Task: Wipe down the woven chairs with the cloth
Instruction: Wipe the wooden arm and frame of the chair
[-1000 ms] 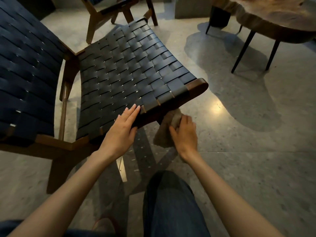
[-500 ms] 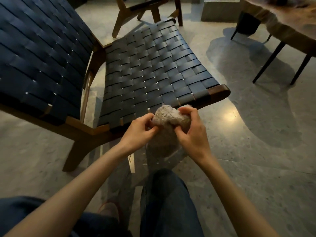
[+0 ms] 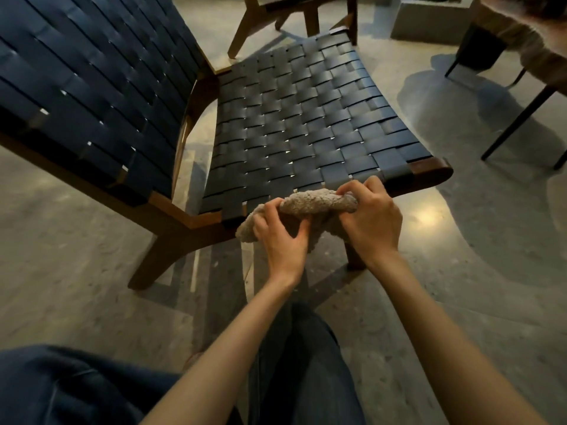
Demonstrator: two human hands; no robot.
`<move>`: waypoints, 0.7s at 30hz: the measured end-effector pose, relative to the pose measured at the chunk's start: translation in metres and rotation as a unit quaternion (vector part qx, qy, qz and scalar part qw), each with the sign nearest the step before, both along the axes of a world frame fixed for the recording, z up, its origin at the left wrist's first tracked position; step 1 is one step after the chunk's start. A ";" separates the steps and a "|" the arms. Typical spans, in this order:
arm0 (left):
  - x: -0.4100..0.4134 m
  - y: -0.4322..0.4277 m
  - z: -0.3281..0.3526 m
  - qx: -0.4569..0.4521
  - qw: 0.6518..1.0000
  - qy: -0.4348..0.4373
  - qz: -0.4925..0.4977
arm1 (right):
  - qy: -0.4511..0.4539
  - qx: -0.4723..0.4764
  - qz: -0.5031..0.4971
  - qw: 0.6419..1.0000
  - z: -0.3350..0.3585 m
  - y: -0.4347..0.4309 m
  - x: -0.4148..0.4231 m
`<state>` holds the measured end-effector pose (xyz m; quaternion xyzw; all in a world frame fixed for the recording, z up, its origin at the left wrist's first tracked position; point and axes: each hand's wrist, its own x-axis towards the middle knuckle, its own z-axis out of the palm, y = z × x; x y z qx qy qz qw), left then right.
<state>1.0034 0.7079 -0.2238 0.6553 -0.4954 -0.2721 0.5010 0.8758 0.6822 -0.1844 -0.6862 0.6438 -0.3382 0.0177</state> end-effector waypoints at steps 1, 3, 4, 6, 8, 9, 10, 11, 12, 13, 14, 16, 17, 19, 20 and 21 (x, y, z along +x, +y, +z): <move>-0.003 -0.003 -0.002 0.006 0.999 0.016 0.028 | -0.008 -0.002 0.007 1.000 -0.001 -0.001 0.000; -0.005 -0.009 -0.004 0.009 0.996 0.044 0.073 | -0.023 -0.004 0.022 0.999 -0.003 -0.003 0.002; -0.004 -0.011 -0.005 0.006 0.995 0.042 0.090 | -0.028 -0.005 0.030 0.999 -0.004 -0.003 0.004; 0.003 -0.014 -0.008 -0.001 0.993 0.007 0.119 | -0.035 -0.013 0.045 0.998 -0.008 -0.003 0.007; 0.017 -0.014 -0.013 -0.006 0.990 -0.046 0.132 | -0.036 -0.024 0.069 0.997 -0.013 -0.002 0.015; 0.025 -0.014 -0.016 -0.011 0.988 -0.071 0.137 | -0.031 -0.028 0.084 0.996 -0.016 -0.002 0.021; 0.034 -0.013 -0.018 -0.015 0.986 -0.091 0.141 | -0.026 -0.031 0.098 0.994 -0.019 -0.001 0.029; 0.043 -0.011 -0.019 -0.017 0.984 -0.103 0.146 | -0.022 -0.033 0.110 0.993 -0.021 -0.001 0.037; 0.053 -0.010 -0.021 -0.019 0.982 -0.110 0.151 | -0.020 -0.035 0.121 0.992 -0.024 -0.001 0.046; 0.062 -0.007 -0.024 -0.020 0.980 -0.118 0.156 | -0.018 -0.036 0.134 0.990 -0.026 0.000 0.056; 0.072 -0.005 -0.026 -0.019 0.979 -0.126 0.162 | -0.016 -0.033 0.151 0.988 -0.028 0.000 0.066; 0.092 0.000 -0.029 -0.005 0.975 -0.138 0.172 | -0.013 -0.012 0.184 0.983 -0.034 0.001 0.085; 0.101 0.002 -0.030 0.006 0.973 -0.144 0.181 | -0.011 0.002 0.198 0.980 -0.036 0.001 0.095; 0.113 0.005 -0.033 0.027 0.967 -0.156 0.202 | -0.001 0.021 0.222 0.975 -0.041 0.003 0.108; 0.114 0.006 -0.033 0.026 0.967 -0.154 0.203 | 0.001 0.024 0.230 0.973 -0.042 0.003 0.111; 0.112 0.006 -0.032 0.019 0.969 -0.148 0.197 | 0.000 0.023 0.231 0.973 -0.042 0.002 0.111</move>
